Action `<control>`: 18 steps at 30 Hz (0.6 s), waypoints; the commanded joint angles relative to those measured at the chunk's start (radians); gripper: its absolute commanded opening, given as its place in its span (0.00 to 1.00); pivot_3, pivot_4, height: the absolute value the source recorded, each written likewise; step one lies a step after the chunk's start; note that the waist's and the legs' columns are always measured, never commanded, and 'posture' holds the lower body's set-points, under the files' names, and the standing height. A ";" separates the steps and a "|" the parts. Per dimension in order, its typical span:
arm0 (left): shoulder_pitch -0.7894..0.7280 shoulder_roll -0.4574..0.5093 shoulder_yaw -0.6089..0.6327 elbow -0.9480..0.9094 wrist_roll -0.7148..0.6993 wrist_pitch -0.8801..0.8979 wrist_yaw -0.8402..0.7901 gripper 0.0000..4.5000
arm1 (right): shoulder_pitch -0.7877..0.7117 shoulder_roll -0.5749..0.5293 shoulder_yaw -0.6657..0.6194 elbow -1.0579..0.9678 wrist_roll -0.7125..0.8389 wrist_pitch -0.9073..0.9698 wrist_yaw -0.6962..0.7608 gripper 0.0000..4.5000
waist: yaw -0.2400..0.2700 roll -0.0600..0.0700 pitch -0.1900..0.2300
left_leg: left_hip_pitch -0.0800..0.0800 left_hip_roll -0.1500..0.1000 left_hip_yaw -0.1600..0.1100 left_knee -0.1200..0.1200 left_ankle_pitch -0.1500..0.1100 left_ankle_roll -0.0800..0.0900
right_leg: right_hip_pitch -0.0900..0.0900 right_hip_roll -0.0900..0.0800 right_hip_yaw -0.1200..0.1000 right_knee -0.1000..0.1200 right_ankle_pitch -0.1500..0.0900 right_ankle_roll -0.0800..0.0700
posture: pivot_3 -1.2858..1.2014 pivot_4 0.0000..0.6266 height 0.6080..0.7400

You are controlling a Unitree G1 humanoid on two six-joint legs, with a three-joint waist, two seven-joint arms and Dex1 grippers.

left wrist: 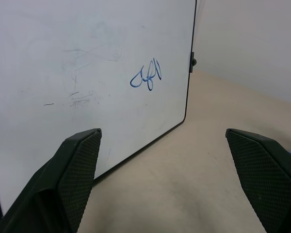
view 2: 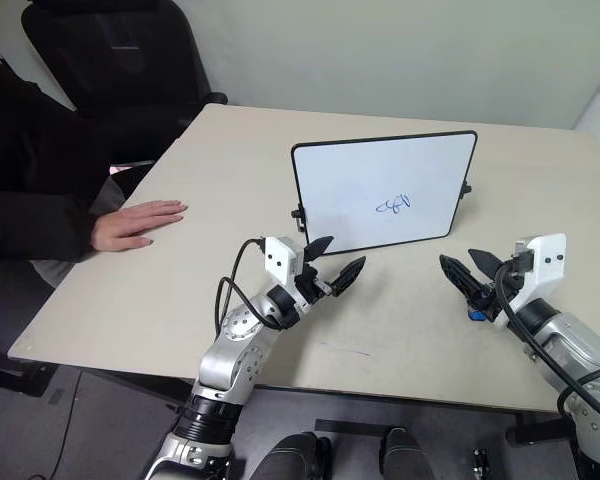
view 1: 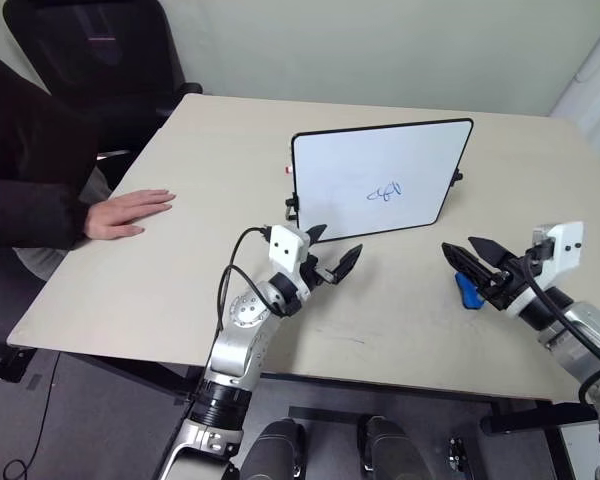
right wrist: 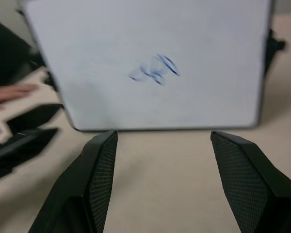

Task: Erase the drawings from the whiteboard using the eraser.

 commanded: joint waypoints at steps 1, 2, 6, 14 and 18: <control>-0.009 -0.001 0.005 -0.022 -0.019 -0.004 -0.014 1.00 | -0.010 -0.051 -0.022 -0.010 0.014 0.070 -0.044 0.92 | 0.000 0.000 0.000 | 0.000 0.000 0.000 0.000 0.000 0.000 | 0.000 0.000 0.000 0.000 0.000 0.000 | 0.52 0.24 1.00; -0.007 -0.001 0.004 -0.025 -0.021 -0.002 -0.015 1.00 | -0.009 -0.065 -0.020 -0.010 0.018 0.097 -0.052 0.99 | 0.000 0.000 0.000 | 0.000 0.000 0.000 0.000 0.000 0.000 | 0.000 0.000 0.000 0.000 0.000 0.000 | 0.52 0.24 1.00; 0.006 -0.003 0.000 -0.039 -0.024 0.003 -0.012 1.00 | -0.025 -0.101 -0.021 0.026 0.009 0.199 -0.104 1.00 | 0.000 0.000 0.000 | 0.000 0.000 0.000 0.000 0.000 0.000 | 0.000 0.000 0.000 0.000 -0.001 0.001 | 0.52 0.24 1.00; 0.027 -0.003 -0.001 -0.060 -0.020 0.001 0.009 1.00 | -0.064 -0.110 0.033 0.135 -0.060 0.279 -0.103 1.00 | 0.001 0.000 0.000 | 0.000 0.000 0.000 0.000 0.000 0.000 | 0.000 0.000 0.000 0.000 -0.001 0.002 | 0.52 0.24 1.00; 0.032 -0.003 0.000 -0.067 -0.020 -0.001 0.011 1.00 | -0.076 -0.109 0.046 0.177 -0.084 0.306 -0.092 1.00 | 0.001 0.000 0.000 | 0.000 0.000 0.000 0.000 0.000 0.000 | 0.000 0.000 0.000 0.000 -0.001 0.003 | 0.52 0.24 1.00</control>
